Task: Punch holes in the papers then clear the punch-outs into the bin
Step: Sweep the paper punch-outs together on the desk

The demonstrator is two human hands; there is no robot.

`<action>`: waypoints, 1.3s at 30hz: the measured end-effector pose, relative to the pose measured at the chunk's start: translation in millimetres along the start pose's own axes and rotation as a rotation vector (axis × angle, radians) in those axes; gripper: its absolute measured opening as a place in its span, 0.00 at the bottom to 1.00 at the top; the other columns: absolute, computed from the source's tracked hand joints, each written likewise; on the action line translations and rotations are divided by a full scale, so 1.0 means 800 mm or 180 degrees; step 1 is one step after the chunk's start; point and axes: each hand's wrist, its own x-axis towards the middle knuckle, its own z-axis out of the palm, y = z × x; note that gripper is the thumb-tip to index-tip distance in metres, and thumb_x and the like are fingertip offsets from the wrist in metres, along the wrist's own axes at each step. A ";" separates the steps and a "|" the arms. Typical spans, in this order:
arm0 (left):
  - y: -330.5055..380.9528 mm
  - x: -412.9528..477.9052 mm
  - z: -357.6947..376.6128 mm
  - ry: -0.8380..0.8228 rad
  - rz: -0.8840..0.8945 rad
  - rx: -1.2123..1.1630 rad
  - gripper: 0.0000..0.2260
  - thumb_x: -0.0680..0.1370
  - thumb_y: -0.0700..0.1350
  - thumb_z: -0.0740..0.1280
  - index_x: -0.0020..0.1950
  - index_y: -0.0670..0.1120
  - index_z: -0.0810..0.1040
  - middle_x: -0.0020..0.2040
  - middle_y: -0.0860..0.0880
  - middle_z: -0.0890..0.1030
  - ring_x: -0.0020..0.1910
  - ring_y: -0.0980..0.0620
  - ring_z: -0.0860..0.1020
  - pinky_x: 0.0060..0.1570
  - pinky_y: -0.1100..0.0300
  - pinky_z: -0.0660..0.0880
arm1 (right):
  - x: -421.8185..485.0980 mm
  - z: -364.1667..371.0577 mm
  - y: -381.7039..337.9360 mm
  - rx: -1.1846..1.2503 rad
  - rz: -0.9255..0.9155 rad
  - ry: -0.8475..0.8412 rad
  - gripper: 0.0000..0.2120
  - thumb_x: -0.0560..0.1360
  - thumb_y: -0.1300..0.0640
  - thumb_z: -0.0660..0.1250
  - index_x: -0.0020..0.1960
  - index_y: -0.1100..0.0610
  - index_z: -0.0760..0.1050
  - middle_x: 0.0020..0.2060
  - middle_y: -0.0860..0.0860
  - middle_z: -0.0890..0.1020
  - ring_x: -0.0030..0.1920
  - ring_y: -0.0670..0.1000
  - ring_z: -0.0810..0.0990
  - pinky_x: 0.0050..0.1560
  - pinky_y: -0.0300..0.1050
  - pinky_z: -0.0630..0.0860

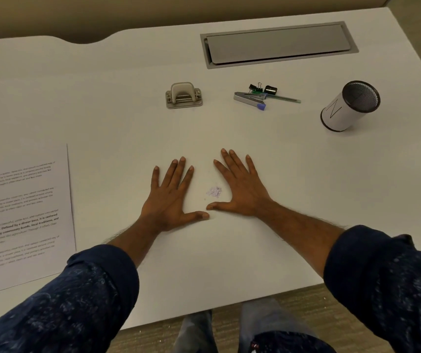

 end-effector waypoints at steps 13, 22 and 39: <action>0.003 0.002 0.003 0.0020 -0.0081 -0.0030 0.59 0.64 0.84 0.49 0.80 0.43 0.40 0.81 0.45 0.38 0.80 0.48 0.38 0.75 0.36 0.41 | 0.024 0.000 -0.015 0.0392 0.0219 0.0525 0.27 0.80 0.41 0.49 0.73 0.52 0.65 0.77 0.50 0.61 0.77 0.51 0.57 0.76 0.56 0.53; 0.002 0.002 0.004 0.0041 -0.0083 -0.0011 0.57 0.65 0.83 0.48 0.80 0.44 0.39 0.81 0.45 0.38 0.80 0.48 0.38 0.75 0.36 0.41 | 0.072 -0.017 0.016 0.0342 0.0447 0.0283 0.38 0.74 0.30 0.54 0.76 0.53 0.59 0.78 0.52 0.55 0.78 0.53 0.51 0.76 0.55 0.50; 0.004 0.003 0.003 0.0037 -0.0071 -0.0004 0.56 0.65 0.83 0.48 0.80 0.48 0.39 0.81 0.45 0.37 0.80 0.47 0.38 0.75 0.35 0.40 | 0.024 -0.015 0.052 0.0032 -0.0466 -0.0110 0.61 0.59 0.16 0.55 0.79 0.52 0.45 0.79 0.50 0.43 0.78 0.48 0.38 0.78 0.55 0.42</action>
